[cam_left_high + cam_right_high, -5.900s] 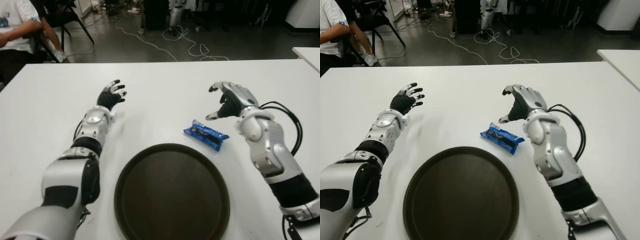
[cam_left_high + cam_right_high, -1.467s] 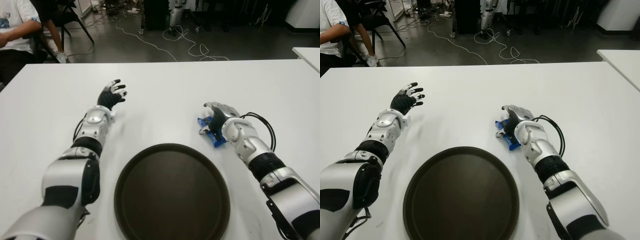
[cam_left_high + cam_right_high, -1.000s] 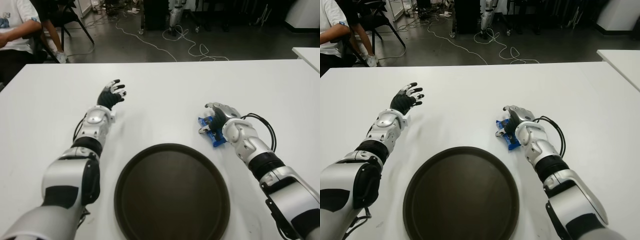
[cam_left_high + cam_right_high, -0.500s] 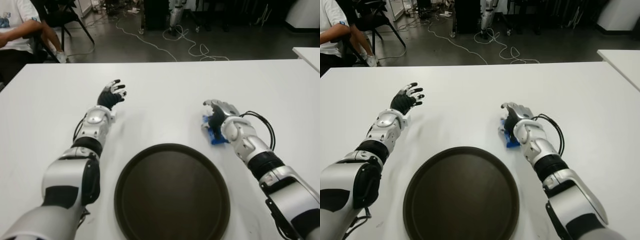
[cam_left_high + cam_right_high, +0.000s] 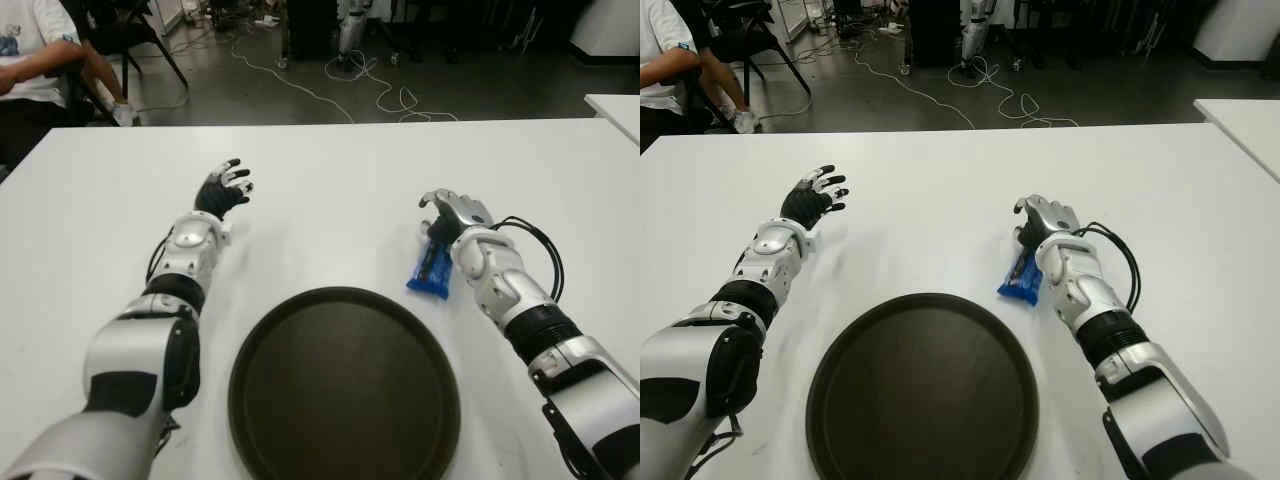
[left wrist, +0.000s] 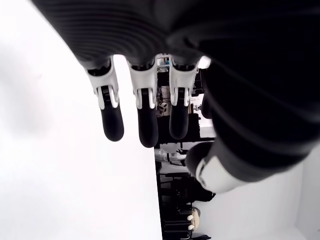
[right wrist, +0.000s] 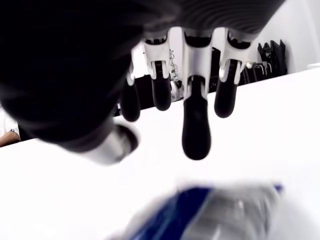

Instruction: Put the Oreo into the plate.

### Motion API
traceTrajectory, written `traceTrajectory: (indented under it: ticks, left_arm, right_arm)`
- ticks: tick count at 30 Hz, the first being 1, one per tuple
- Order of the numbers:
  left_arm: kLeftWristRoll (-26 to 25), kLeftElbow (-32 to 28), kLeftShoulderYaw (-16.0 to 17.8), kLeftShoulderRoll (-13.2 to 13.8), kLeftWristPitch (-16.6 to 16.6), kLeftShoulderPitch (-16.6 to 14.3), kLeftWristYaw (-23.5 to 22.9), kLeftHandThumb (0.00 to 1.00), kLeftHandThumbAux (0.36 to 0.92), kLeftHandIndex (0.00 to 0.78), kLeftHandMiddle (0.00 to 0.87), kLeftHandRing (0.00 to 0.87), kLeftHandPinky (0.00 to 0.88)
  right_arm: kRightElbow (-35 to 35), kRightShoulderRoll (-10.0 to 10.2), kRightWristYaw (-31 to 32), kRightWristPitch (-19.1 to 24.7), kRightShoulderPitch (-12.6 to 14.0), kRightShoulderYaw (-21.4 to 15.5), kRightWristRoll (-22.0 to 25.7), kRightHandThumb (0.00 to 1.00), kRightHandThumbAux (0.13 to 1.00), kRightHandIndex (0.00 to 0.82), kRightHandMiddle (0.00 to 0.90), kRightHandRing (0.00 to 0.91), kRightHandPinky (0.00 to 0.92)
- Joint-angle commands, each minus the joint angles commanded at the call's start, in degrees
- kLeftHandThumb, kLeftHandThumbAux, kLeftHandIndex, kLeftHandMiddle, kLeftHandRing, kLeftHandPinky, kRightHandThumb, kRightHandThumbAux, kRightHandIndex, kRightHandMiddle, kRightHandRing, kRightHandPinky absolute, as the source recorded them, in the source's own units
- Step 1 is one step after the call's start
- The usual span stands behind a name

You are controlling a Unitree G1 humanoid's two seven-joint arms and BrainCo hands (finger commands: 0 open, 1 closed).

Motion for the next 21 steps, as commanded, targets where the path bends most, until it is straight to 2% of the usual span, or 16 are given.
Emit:
traceTrajectory:
  ticks: [7, 12, 21]
  left_arm:
    - [0.03, 0.01, -0.03, 0.04, 0.19, -0.05, 0.02, 0.0, 0.766, 0.099, 0.175, 0.184, 0.205]
    - [0.11, 0.04, -0.11, 0.12, 0.19, -0.02, -0.1, 0.0, 0.761, 0.099, 0.171, 0.174, 0.187]
    - [0.13, 0.06, -0.11, 0.16, 0.17, -0.03, -0.06, 0.0, 0.771, 0.112, 0.184, 0.19, 0.206]
  right_arm:
    - [0.41, -0.31, 0.34, -0.42, -0.23, 0.54, -0.18, 0.695, 0.722, 0.427, 0.63, 0.626, 0.622]
    - [0.76, -1.39, 2.06, -1.5, -0.75, 1.94, -1.02, 0.693, 0.727, 0.425, 0.623, 0.619, 0.615]
    - [0.66, -1.73, 2.94, -1.5, -0.97, 2.61, -0.9, 0.691, 0.732, 0.42, 0.546, 0.524, 0.531]
